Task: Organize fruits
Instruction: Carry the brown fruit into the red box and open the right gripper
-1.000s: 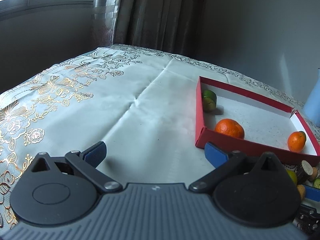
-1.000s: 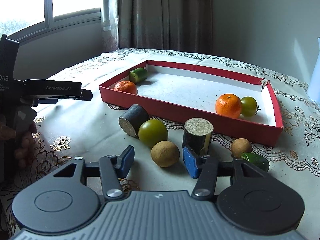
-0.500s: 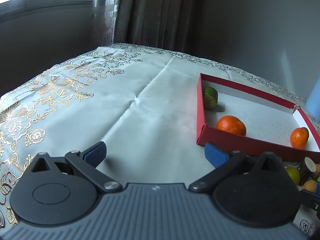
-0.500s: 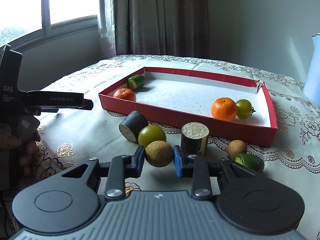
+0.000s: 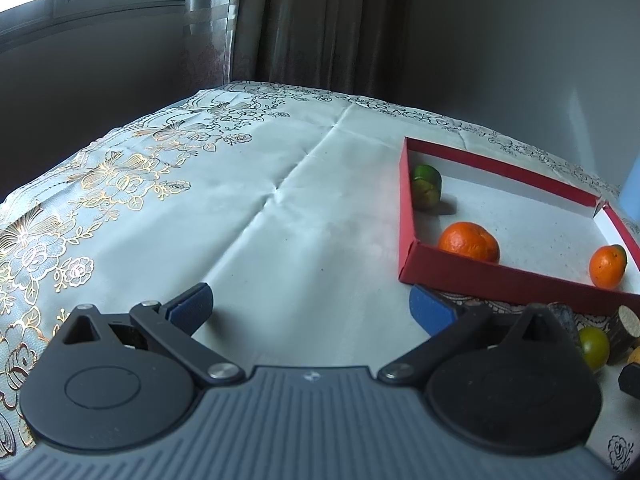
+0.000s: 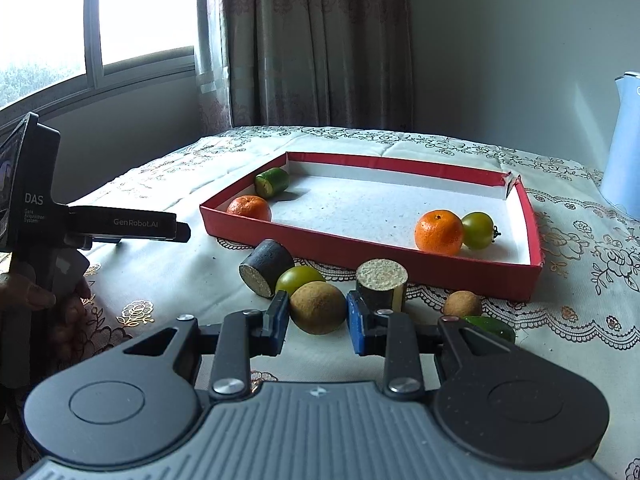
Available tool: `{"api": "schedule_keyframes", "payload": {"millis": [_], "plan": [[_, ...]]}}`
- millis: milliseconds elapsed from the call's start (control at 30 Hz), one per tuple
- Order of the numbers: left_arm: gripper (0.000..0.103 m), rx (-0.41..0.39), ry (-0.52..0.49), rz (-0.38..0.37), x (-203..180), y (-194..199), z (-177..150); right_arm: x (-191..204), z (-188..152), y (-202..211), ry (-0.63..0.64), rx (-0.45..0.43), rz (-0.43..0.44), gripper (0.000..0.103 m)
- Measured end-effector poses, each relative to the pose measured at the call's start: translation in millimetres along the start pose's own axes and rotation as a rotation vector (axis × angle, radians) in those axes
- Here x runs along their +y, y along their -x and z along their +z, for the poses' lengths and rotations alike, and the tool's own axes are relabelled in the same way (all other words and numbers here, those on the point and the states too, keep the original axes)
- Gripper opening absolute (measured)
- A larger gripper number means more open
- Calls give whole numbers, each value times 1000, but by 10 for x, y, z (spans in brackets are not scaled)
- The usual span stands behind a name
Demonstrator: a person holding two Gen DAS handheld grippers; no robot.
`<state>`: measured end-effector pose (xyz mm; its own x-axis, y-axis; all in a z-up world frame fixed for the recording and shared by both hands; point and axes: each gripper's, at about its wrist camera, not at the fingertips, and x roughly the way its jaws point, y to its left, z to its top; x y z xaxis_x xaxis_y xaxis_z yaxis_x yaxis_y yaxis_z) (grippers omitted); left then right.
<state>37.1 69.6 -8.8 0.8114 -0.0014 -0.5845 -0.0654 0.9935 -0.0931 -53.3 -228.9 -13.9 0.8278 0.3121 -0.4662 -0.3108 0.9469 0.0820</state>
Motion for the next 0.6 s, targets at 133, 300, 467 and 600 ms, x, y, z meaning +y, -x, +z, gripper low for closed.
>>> {"api": "schedule_keyframes", "payload": {"millis": [133,300,467,600], "plan": [[103,6,-8,9,-12,-8,1,-29,28,22,0,-12,-1,30],[103,10,-19,19,-25,-12,-4,-94,143,56,14,-37,-16,30],[103,11,-23,27,-33,-15,-2,-195,311,59,33,-73,-49,30],[103,9,-24,29,-33,-13,0,-320,478,-41,33,-90,-81,30]]}}
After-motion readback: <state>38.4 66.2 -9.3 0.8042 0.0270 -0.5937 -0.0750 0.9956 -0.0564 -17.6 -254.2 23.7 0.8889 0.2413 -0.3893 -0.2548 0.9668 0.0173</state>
